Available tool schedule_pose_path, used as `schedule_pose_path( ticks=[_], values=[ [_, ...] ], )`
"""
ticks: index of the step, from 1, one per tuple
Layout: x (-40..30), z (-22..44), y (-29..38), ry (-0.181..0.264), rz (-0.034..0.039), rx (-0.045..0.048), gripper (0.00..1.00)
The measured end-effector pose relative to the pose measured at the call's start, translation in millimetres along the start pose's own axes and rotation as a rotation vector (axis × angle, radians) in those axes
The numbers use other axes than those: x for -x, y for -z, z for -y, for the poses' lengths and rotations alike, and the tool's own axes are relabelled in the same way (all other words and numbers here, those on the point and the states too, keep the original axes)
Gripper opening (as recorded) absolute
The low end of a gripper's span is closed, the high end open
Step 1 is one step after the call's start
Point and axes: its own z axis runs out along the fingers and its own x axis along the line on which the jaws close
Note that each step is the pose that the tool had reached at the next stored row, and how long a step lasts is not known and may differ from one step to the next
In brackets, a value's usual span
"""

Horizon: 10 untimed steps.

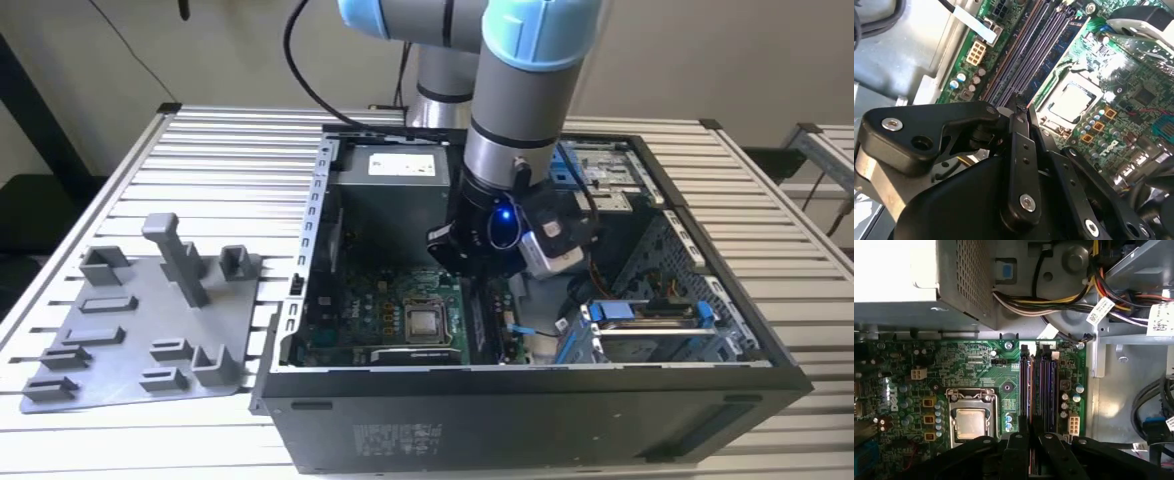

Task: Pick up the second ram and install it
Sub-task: 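Insert the second ram into the second slot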

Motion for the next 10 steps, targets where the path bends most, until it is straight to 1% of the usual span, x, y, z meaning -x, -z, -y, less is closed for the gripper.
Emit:
schedule_pose_path(
  ticks=[2,5,7,10],
  values=[
    [-0.1,0.0,-3.1,-0.001,0.0,0.0,0.14],
    [-0.3,-0.1,-6.5,-0.017,-0.0005,0.0008,0.14],
    [-0.4,0.1,-7.3,-0.025,-0.0008,0.0014,0.14],
    [-0.3,0.1,-7.4,-0.026,-0.0009,0.0014,0.14]
  ],
)
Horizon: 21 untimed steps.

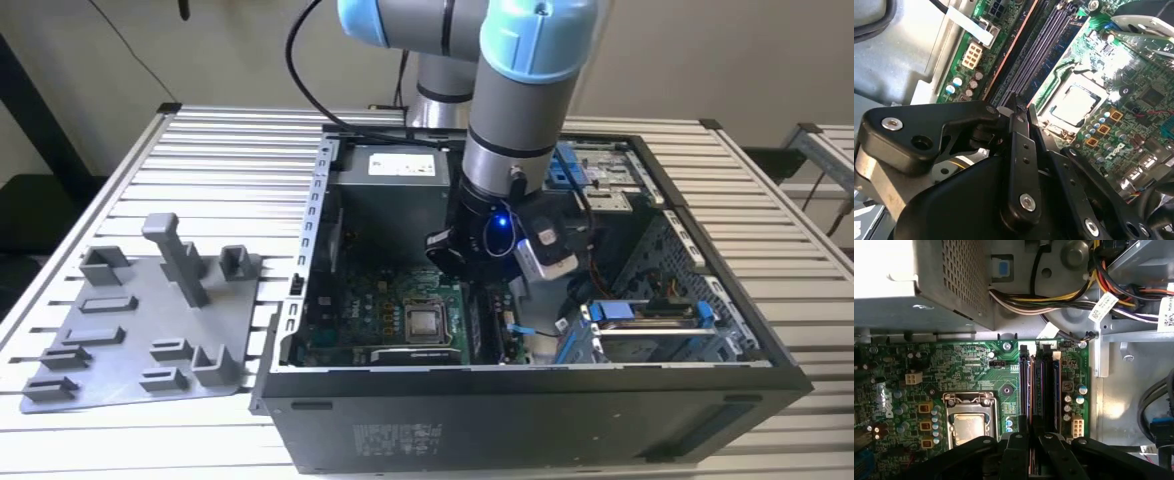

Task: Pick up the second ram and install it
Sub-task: 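Insert the second ram into the second slot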

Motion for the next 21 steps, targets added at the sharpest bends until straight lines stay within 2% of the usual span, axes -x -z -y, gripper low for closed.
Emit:
schedule_pose_path(
  ticks=[7,21],
  values=[
    [0.1,3.6,-1.3,0.0,0.0,0.0003,0.14],
    [2.1,3.7,-5.4,-0.003,0.0,0.0006,0.14]
  ],
)
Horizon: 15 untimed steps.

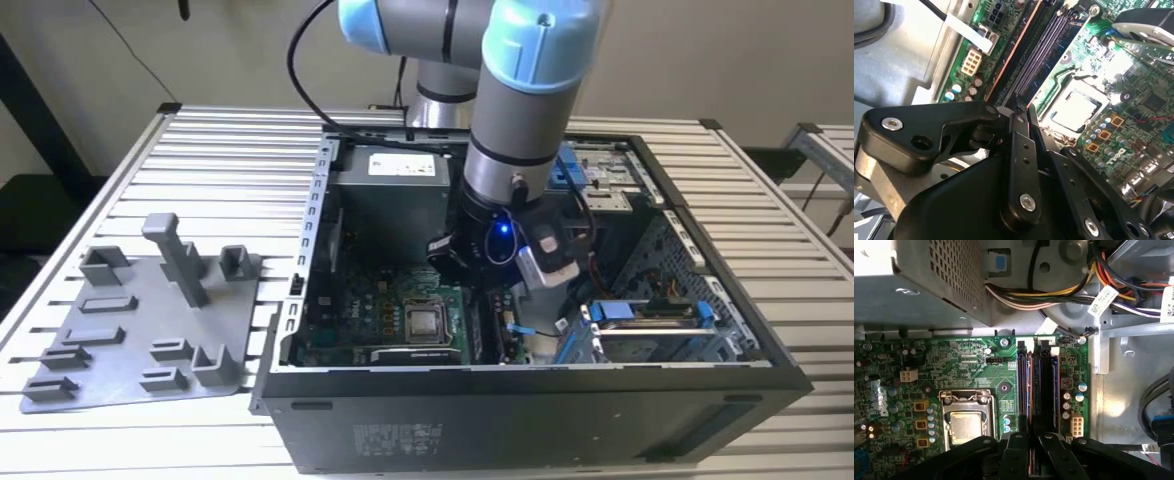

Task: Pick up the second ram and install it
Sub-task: 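Insert the second ram into the second slot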

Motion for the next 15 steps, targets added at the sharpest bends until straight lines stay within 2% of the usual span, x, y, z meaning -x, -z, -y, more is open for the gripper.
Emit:
schedule_pose_path(
  ticks=[15],
  values=[
    [0.2,0.0,-2.2,-0.006,-0.0002,-0.0003,0.14]
  ],
)
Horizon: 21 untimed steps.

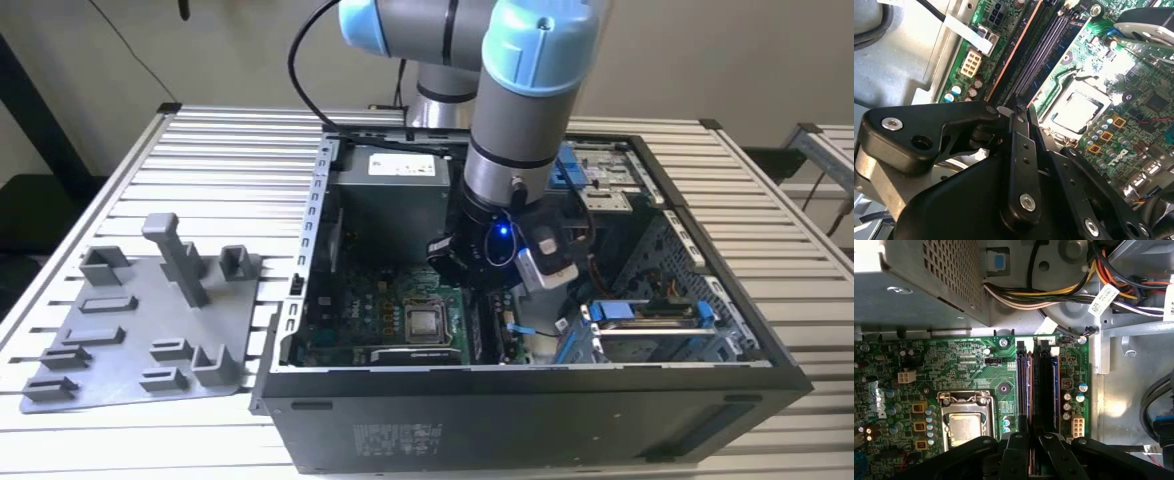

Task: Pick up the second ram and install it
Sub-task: 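Insert the second ram into the second slot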

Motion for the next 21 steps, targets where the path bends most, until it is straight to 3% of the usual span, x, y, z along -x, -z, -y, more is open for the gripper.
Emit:
schedule_pose_path(
  ticks=[21],
  values=[
    [0.5,-0.2,-3.0,0.0,0.0,0.0,0.14]
  ],
)
